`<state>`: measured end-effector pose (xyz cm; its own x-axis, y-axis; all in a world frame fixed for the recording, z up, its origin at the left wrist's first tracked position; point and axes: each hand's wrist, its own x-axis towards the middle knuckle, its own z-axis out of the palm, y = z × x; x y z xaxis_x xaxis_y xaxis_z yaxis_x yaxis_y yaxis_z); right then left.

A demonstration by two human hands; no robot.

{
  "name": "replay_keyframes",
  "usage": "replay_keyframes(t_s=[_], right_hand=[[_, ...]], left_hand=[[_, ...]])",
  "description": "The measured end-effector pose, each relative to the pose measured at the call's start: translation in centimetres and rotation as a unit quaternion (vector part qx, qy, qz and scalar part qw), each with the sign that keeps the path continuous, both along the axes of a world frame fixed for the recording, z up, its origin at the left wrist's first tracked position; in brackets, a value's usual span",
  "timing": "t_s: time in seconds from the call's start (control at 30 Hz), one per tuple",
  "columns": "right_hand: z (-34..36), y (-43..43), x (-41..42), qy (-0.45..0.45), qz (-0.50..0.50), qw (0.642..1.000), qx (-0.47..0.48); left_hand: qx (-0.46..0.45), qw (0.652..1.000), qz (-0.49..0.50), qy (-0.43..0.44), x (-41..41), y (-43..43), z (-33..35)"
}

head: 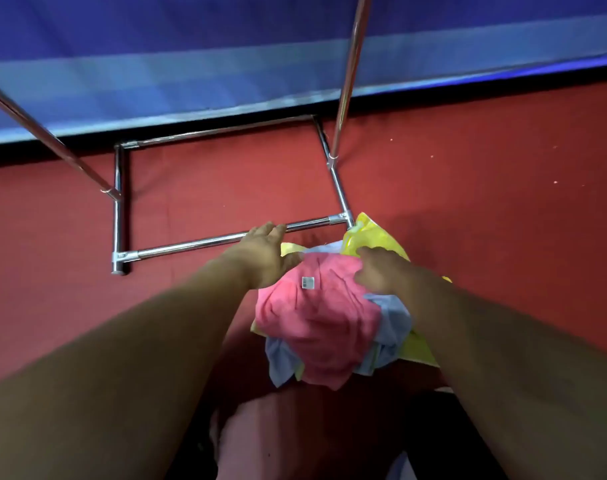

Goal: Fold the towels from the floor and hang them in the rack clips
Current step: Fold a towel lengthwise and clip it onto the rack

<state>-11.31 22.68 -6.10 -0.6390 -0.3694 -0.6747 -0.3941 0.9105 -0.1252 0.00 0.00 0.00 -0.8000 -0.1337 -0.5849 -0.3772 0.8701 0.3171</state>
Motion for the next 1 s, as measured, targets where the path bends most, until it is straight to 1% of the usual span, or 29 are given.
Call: replay_keyframes(t_s=[0.07,0.2,0.3,0.4,0.63,0.77,0.9,1.0], right_hand=[[-1.4,-0.1,0.6,-0.022,0.0,1.0,-0.005],[-3.6,-1.0,2.4,-0.07,0.017,0.997,0.02],[-5.3,-1.8,2.8,-0.088,0.029,0.996,0.01],[-7.1,-1.9,2.6,-0.1,0.028,0.994,0.024],[-8.0,-1.3,2.5,-0.141,0.046,0.986,0.076],[-8.0,-1.4,3.1,-0.139,0.044,0.987,0.072],[-8.2,-1.5,3.3,-0.146,0.023,0.987,0.059],[-8.3,-1.7,3.4,-0.151,-0.029,0.988,-0.002]], left_hand=[[0.014,1.0,0.004,-0.008,-0.4,0.2,-1.0],[0.032,0.999,0.006,-0.028,-0.6,1.2,-2.8],[0.034,0.999,0.0,-0.027,-0.7,1.3,-3.4],[0.041,0.999,0.011,-0.024,-0.8,0.8,-4.0],[0.042,0.998,0.032,-0.029,-0.3,-0.8,-4.9],[0.046,0.998,0.038,-0.027,-0.4,-0.8,-4.6],[0.054,0.998,0.037,-0.021,-0.5,-0.6,-4.6],[0.054,0.998,0.036,-0.024,-0.5,-0.7,-4.3]])
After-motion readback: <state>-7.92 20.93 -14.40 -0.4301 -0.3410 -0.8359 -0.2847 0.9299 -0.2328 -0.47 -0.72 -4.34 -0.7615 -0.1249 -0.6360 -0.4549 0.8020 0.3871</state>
